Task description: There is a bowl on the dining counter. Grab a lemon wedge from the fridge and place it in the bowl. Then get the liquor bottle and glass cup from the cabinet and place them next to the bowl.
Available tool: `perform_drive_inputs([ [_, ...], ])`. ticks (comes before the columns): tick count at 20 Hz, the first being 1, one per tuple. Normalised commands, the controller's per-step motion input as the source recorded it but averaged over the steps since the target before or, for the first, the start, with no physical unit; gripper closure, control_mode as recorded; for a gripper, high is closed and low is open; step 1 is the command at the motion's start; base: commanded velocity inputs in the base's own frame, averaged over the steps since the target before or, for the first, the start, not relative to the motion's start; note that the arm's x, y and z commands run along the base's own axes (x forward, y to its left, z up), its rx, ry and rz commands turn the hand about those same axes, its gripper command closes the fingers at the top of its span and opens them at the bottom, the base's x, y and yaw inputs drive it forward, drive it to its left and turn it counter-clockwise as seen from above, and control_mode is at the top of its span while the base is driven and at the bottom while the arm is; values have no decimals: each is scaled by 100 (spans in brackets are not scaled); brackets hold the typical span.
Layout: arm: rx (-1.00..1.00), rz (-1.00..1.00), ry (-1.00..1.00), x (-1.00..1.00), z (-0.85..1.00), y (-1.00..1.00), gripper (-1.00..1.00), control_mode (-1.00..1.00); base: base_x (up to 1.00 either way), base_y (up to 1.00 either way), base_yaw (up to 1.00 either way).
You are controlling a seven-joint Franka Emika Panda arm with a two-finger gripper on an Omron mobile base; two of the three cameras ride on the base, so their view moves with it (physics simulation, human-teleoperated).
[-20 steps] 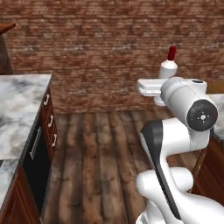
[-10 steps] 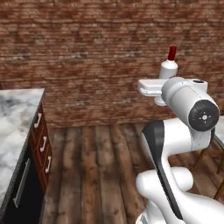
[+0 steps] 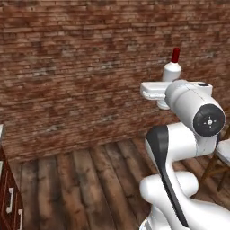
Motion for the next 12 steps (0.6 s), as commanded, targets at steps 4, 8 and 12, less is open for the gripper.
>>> perform_drive_inputs([
  [4,0,0,0,0,0,0,100,100,91,33,-56],
  [8,0,0,0,0,0,0,100,100,88,31,-62],
  [12,0,0,0,0,0,0,100,100,81,28,-65],
])
